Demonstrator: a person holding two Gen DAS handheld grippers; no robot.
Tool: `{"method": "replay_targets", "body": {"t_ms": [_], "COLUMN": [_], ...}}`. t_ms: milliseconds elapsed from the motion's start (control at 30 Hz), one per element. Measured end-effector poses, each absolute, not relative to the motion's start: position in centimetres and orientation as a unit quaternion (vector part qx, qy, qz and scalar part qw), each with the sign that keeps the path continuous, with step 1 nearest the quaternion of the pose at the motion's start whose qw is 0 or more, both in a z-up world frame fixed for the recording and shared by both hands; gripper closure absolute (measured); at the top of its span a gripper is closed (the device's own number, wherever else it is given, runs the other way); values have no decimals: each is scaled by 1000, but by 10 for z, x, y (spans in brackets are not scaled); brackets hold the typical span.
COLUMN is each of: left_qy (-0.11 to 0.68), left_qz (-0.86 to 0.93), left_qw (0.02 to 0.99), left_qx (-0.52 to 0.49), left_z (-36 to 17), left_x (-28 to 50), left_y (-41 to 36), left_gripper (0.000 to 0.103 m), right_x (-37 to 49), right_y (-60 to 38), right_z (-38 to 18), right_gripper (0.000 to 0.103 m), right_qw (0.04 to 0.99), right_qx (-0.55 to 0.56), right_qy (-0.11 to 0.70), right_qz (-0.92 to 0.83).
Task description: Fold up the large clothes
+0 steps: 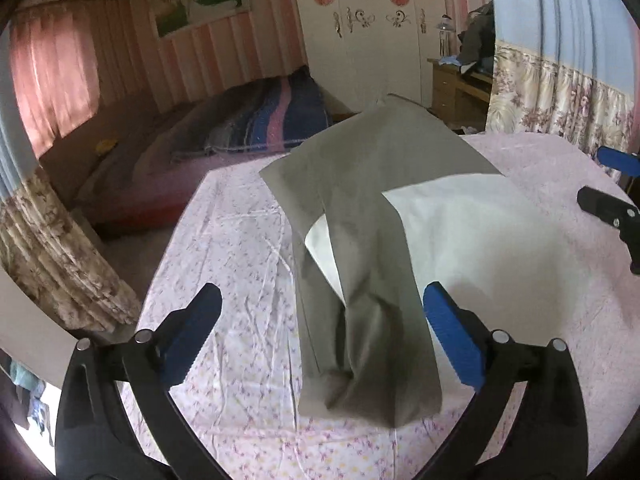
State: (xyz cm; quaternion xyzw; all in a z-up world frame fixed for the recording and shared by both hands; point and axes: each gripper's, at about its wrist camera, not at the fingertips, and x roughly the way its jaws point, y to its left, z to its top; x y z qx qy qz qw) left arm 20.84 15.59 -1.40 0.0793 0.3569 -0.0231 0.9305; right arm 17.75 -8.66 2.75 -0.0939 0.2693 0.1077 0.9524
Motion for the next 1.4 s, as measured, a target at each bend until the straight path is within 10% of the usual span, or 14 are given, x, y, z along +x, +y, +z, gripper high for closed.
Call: {"method": "replay_targets", "body": {"t_ms": [500, 1400], "left_qy": [460, 440], "left_qz": [-51, -67], "left_qw": [885, 894], "left_qx": [44, -39], "left_z": [-95, -97], "left_x": [306, 229], "left_y": [176, 176], "left_gripper": [3, 3], "right_x": [251, 192], "right_y": [-71, -99], "right_z": [-33, -59], "right_gripper": [14, 4], "right_qw": [928, 926], "right_qx": [-110, 88], "right_qy": [338, 339], "right_qz": [110, 145]}}
